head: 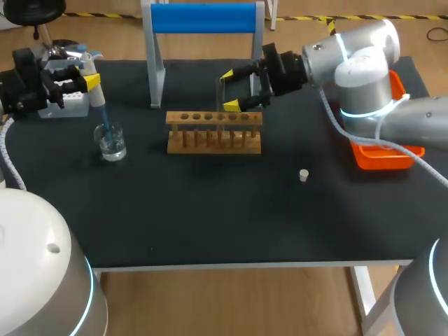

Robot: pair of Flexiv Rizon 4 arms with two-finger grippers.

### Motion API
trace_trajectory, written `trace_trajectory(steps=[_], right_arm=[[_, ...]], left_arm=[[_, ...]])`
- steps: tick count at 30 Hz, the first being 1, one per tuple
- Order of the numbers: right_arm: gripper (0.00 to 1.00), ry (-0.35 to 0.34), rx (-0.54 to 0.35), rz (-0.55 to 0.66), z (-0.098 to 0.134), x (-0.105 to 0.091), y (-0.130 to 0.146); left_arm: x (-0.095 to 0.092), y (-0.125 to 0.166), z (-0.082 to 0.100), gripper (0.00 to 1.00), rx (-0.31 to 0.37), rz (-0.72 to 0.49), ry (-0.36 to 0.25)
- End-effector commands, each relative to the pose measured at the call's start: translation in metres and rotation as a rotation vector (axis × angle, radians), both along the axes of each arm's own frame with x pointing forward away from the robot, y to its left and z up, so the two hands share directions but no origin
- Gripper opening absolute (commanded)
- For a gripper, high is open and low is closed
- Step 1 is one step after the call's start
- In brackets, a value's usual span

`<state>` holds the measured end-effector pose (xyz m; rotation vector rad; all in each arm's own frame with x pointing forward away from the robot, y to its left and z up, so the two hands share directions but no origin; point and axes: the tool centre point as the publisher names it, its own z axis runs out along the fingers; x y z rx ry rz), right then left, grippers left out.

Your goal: Invert the test tube, pick up the pipette, mount the tip to pipette, aspirate from beaker and dispense into the tube, eject the tip, return the pipette, and cap with the stopper.

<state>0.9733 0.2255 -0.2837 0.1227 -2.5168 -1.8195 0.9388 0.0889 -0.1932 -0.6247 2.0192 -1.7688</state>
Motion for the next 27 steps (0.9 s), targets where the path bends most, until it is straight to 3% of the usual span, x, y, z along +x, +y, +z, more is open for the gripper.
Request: trace_trajectory(steps=[1, 27], right_arm=[[1.0, -0.011, -0.025, -0.03, 0.002, -0.004, 0.008], [1.0, -0.059, -0.199, -0.078, -0.001, -0.006, 0.025]], left_arm=[[0.0, 0.0, 0.0, 0.0, -0.001, -0.001, 0.0], [0.0, 0.0, 0.0, 0.0, -0.001, -0.001, 0.0]])
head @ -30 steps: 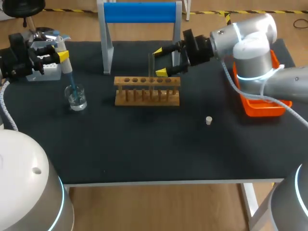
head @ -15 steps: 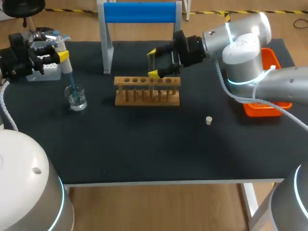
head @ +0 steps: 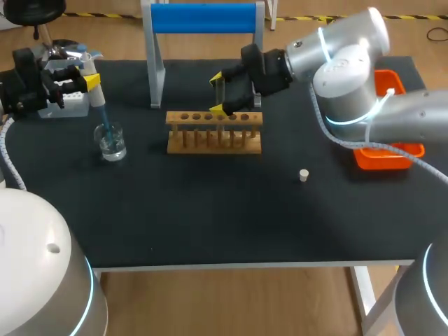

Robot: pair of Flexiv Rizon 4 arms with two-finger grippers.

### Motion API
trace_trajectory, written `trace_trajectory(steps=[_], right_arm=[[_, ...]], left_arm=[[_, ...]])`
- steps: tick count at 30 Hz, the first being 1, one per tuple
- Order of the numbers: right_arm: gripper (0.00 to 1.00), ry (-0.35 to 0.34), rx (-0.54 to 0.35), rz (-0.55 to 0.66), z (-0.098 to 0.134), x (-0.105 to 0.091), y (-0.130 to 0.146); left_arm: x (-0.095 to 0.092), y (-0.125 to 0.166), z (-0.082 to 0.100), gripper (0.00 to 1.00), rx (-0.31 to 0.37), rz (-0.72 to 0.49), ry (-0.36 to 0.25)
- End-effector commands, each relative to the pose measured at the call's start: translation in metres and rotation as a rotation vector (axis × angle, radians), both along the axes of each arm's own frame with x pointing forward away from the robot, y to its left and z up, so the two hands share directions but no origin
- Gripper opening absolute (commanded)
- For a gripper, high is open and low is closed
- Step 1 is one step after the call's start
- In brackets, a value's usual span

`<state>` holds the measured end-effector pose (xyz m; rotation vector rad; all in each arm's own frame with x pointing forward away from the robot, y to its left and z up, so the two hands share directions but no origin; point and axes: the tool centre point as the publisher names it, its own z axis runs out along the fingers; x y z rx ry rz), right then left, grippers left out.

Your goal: Invert the test tube, pick up the pipette, mount the tip to pipette, aspirate from beaker and dispense into the tube, eject the tip, return the pipette, and cap with the stopper.

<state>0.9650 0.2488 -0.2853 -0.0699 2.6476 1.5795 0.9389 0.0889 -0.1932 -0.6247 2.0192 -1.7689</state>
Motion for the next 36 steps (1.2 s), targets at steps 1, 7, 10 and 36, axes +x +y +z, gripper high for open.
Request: trace_trajectory(steps=[1, 7, 10, 36], right_arm=[[1.0, 0.004, -0.035, 0.004, 0.0, 0.003, 0.002], [1.0, -0.006, -0.068, 0.01, -0.005, 0.007, 0.0], [1.0, -0.01, -0.083, 0.009, -0.007, 0.011, -0.001], [1.0, -0.04, -0.112, 0.004, -0.011, 0.018, -0.007]], left_arm=[[0.0, 0.0, 0.0, 0.0, -0.001, -0.001, 0.0], [0.0, 0.0, 0.0, 0.0, -0.001, -0.001, 0.0], [0.0, 0.0, 0.0, 0.0, -0.001, -0.001, 0.0], [0.0, 0.0, 0.0, 0.0, -0.001, -0.001, 0.0]])
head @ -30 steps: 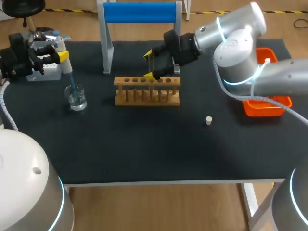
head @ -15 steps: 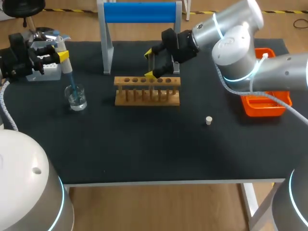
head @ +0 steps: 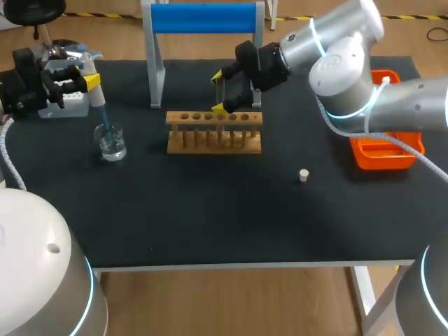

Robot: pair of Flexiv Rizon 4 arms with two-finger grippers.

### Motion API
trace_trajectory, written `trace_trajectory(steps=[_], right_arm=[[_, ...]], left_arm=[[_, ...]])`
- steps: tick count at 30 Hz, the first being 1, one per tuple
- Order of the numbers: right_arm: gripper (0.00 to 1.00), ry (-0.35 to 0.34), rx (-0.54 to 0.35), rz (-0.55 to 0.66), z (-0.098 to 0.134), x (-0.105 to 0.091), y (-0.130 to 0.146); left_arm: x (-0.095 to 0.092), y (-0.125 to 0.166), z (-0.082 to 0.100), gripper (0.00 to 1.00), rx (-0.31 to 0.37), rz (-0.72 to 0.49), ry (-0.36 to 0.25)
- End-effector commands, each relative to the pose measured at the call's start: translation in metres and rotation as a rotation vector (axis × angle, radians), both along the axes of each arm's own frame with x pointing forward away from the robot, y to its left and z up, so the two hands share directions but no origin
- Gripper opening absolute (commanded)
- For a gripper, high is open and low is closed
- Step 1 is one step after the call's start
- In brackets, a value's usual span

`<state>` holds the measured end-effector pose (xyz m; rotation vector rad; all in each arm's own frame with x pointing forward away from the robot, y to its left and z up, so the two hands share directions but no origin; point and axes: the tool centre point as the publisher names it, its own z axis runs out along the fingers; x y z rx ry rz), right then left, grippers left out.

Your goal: Invert the test tube, pick up the pipette, mount the tip to pipette, aspirate from beaker and dispense into the tube, eject the tip, return the pipette, and cap with the stopper.

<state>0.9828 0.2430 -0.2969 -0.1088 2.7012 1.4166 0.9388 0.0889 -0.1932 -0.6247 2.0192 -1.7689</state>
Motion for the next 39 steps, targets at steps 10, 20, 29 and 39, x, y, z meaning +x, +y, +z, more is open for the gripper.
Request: trace_trajectory(steps=[10, 20, 29, 39], right_arm=[[1.0, -0.003, -0.006, 0.001, 0.001, 0.0, -0.001], [1.0, -0.003, -0.006, 0.001, 0.001, 0.0, -0.001], [1.0, -0.003, -0.006, 0.001, 0.001, 0.0, -0.001], [1.0, -0.003, -0.006, 0.001, 0.001, 0.0, -0.001]], left_arm=[[0.0, 0.0, 0.0, 0.0, -0.001, -0.001, 0.0], [0.0, 0.0, 0.0, 0.0, -0.001, -0.001, 0.0], [0.0, 0.0, 0.004, 0.0, 0.008, 0.0, -0.002], [-0.002, 0.001, 0.023, 0.0, 0.029, 0.017, -0.018]])
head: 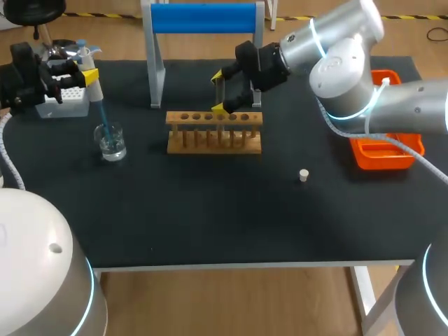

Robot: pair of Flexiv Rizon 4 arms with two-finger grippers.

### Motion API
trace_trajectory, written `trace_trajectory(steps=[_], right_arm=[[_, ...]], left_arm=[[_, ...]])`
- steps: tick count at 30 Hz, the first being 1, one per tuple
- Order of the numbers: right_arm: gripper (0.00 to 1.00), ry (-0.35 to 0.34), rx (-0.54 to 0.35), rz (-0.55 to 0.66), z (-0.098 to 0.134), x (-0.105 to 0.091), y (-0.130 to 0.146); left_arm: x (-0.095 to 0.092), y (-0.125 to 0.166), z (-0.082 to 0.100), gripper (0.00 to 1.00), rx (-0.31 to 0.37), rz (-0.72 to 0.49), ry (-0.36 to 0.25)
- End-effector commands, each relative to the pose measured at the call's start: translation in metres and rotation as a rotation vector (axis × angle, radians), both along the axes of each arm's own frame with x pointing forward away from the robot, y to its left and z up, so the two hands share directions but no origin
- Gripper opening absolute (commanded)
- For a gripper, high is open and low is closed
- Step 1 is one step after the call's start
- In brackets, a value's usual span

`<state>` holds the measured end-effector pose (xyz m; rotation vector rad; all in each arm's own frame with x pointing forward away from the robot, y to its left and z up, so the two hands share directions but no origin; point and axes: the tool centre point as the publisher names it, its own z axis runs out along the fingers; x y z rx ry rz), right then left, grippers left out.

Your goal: Invert the test tube, pick up the pipette, mount the tip to pipette, aspirate from beaker and dispense into the tube, eject the tip, return the pipette, and cap with the stopper.

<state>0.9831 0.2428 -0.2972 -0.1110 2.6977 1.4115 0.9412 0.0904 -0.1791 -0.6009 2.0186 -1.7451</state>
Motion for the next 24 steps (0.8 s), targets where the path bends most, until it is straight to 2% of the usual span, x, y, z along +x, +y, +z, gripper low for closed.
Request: trace_trajectory(steps=[1, 10, 20, 24], right_arm=[[1.0, 0.003, -0.004, 0.003, 0.001, 0.0, -0.001], [1.0, 0.003, -0.004, 0.003, 0.001, 0.0, -0.001], [1.0, 0.003, -0.004, 0.003, 0.001, 0.0, -0.001], [1.0, 0.003, -0.004, 0.003, 0.001, 0.0, -0.001]], left_arm=[[-0.005, -0.001, 0.011, 0.0, 0.012, 0.017, 0.0], [-0.007, -0.001, 0.035, 0.0, 0.038, 0.026, -0.03], [-0.003, -0.007, 0.063, 0.0, 0.086, 0.034, -0.011], [-0.004, -0.014, 0.077, 0.0, 0.088, 0.024, -0.022]])
